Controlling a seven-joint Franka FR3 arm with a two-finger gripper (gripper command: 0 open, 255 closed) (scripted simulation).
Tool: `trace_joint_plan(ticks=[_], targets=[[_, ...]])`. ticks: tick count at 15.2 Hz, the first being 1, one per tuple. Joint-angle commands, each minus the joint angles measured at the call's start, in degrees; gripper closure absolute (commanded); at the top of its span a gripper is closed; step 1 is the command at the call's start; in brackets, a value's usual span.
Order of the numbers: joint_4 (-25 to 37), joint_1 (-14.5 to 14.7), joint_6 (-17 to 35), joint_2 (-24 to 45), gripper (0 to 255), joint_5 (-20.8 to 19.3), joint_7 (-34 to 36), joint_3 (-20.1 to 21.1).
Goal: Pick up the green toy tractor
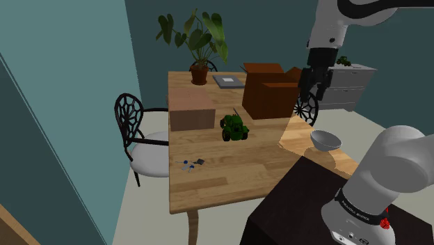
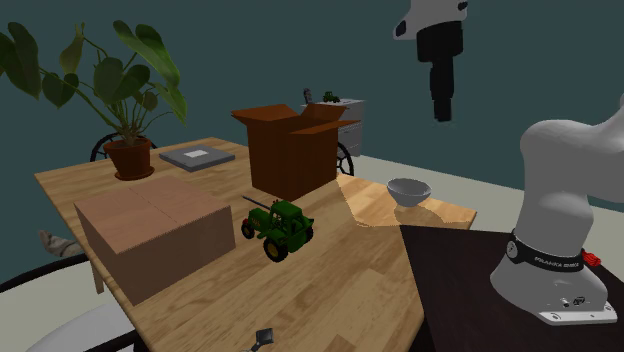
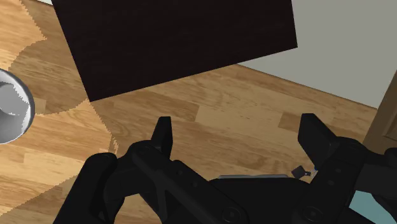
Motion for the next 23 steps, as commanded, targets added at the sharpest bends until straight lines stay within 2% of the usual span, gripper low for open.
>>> trace_joint_plan(ticks=[1,7,13,23], targets=[[0.0,0.0,0.0,0.0,0,0.0,0.0,0.0],[1.7,0.1,10.4,12.4,0,-1.4,-0.2,0.6],[6.3,-0.1,18.9,25.7,0,-3.0,0.2,1.0],[19.9,-0.5,27.6,48.4,0,-6.1,1.7,1.2]])
